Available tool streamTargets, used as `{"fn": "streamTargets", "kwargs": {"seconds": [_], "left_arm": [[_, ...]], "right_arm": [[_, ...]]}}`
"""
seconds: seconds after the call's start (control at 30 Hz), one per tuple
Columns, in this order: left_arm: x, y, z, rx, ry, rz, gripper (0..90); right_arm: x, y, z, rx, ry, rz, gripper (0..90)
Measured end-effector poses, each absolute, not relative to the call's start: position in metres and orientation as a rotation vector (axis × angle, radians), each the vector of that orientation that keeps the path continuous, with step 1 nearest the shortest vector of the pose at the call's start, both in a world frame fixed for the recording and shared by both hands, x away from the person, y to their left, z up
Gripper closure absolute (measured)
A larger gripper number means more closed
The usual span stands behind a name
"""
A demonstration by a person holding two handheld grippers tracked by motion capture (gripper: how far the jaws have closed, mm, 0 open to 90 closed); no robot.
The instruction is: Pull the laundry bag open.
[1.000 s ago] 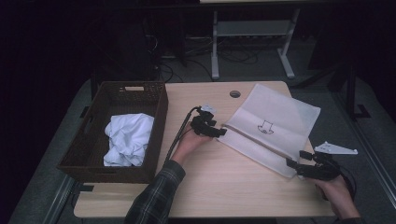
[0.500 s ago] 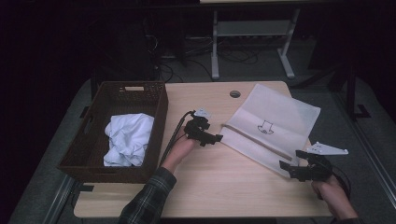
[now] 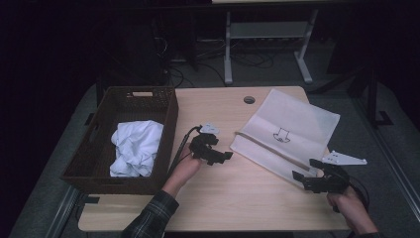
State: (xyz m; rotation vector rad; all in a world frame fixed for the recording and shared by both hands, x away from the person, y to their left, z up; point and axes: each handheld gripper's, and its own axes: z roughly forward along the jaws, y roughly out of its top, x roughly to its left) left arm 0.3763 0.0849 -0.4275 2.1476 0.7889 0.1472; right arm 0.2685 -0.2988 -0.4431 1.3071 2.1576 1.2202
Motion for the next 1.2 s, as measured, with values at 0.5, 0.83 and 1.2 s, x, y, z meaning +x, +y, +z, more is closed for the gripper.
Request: {"fn": "streamTargets", "kwargs": {"seconds": [0.5,0.83,1.2], "left_arm": [[0.325,0.112,-0.427,2.106,0.797,0.185,18.6],[0.304,0.133,-0.431,2.088,0.824,0.204,18.6],[0.291,0.150,-0.437,2.071,0.829,0.200,18.6]], "right_arm": [[0.263,-0.271,-0.447,1.163,2.256,1.237,14.2],[0.261,-0.248,-0.451,1.059,2.346,1.244,14.2],[0.261,-0.227,-0.457,0.984,2.401,1.248,13.7]]}}
